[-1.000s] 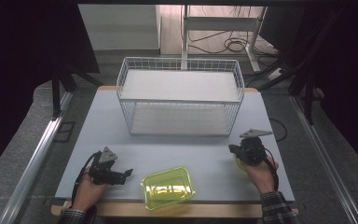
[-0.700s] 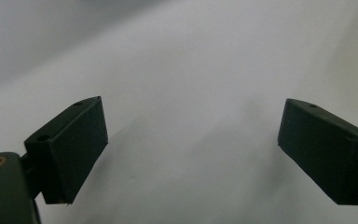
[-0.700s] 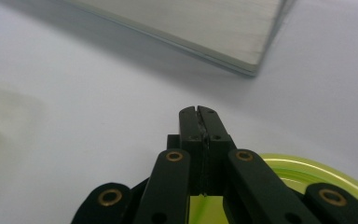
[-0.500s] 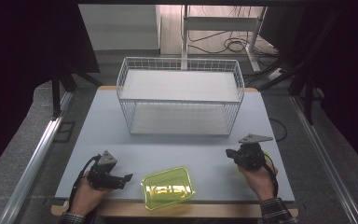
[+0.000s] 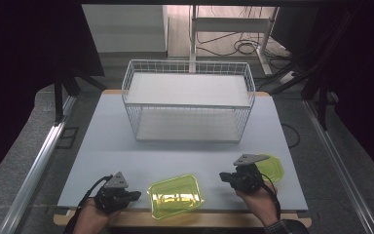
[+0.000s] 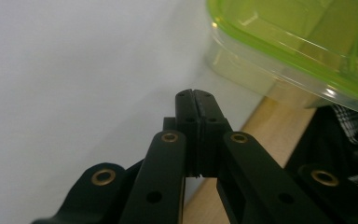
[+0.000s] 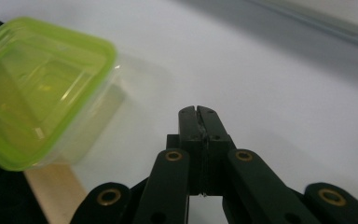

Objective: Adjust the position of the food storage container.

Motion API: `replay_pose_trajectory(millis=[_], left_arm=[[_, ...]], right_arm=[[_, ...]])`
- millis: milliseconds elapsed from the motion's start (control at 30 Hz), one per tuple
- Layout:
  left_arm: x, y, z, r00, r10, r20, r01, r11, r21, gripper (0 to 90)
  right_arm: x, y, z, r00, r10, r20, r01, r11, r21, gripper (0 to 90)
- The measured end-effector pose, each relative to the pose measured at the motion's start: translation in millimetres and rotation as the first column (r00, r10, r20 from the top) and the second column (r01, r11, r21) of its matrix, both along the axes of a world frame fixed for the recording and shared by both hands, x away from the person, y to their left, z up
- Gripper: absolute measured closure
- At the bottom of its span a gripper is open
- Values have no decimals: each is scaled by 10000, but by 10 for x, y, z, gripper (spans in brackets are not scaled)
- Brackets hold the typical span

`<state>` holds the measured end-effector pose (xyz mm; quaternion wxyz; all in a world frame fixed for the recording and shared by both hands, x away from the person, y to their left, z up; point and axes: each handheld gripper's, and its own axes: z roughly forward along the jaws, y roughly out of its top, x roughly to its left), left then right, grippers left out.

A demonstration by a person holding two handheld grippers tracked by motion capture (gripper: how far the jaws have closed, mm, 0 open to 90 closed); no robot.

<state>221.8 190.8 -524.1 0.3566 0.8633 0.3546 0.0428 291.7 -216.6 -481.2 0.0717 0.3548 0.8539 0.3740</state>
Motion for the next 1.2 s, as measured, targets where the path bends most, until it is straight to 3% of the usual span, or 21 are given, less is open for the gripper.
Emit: replay_pose_trajectory(millis=[233,533,733,1033,1200], left_arm=[[-40,-175,-1,9962,-814,-316,812,9967,-79,900],[-4,-326,-21,9905,-1251,-569,1229,9916,-411,900],[98,-385,-10,9915,-1194,-514,1170,9920,-471,900],[272,-495,-21,9933,-1043,-490,1036,9945,-168,900],[388,-518,-18,9951,-862,-478,853,9961,-203,899]], right_arm=[[-148,215,-82,9942,922,-560,-924,9957,-17,891],[-220,393,-215,9726,1802,-1471,-1850,9826,-191,891],[-182,425,-235,9717,1719,-1621,-1777,9838,-220,891],[-34,385,-240,9819,1254,-1416,-1325,9903,-420,891],[45,377,-228,9869,1034,-1239,-1101,9927,-484,891]])
